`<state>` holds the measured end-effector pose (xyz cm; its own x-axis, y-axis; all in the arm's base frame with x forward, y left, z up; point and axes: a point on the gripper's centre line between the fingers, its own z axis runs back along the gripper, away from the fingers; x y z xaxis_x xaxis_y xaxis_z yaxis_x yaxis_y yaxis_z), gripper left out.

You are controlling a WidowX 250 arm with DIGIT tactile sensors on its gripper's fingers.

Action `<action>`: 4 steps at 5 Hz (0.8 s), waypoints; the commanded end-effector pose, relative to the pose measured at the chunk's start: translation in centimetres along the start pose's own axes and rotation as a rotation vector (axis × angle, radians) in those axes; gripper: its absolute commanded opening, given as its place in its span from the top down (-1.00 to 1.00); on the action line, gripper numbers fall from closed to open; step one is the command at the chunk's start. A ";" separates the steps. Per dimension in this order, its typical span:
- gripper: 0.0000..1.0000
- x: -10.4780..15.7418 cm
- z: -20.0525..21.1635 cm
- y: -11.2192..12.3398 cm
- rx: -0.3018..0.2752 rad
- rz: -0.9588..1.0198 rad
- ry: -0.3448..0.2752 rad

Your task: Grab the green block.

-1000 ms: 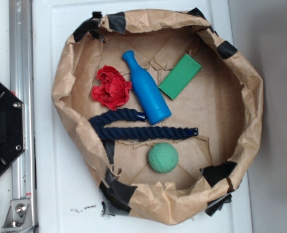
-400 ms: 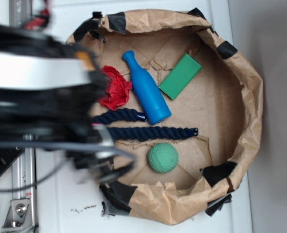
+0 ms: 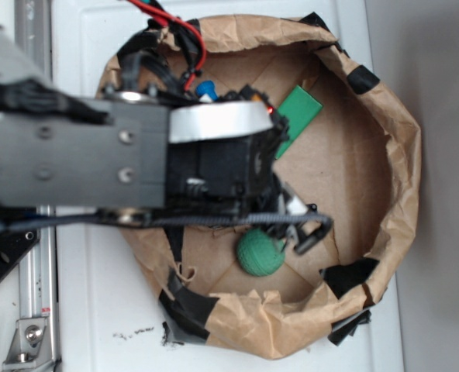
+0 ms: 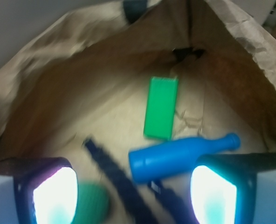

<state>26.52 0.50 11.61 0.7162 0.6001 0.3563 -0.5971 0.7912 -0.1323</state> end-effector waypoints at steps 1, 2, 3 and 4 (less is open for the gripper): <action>-1.00 3.2 -3.4 3.2 0.061 0.042 -0.039; -1.00 4.2 -5.9 4.0 0.090 0.117 -0.025; -1.00 4.5 -8.2 4.3 0.120 0.123 0.016; -1.00 4.9 -9.6 3.7 0.107 0.098 0.072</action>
<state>30.47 5.72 2.27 0.6978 0.6757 0.2377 -0.6898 0.7233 -0.0311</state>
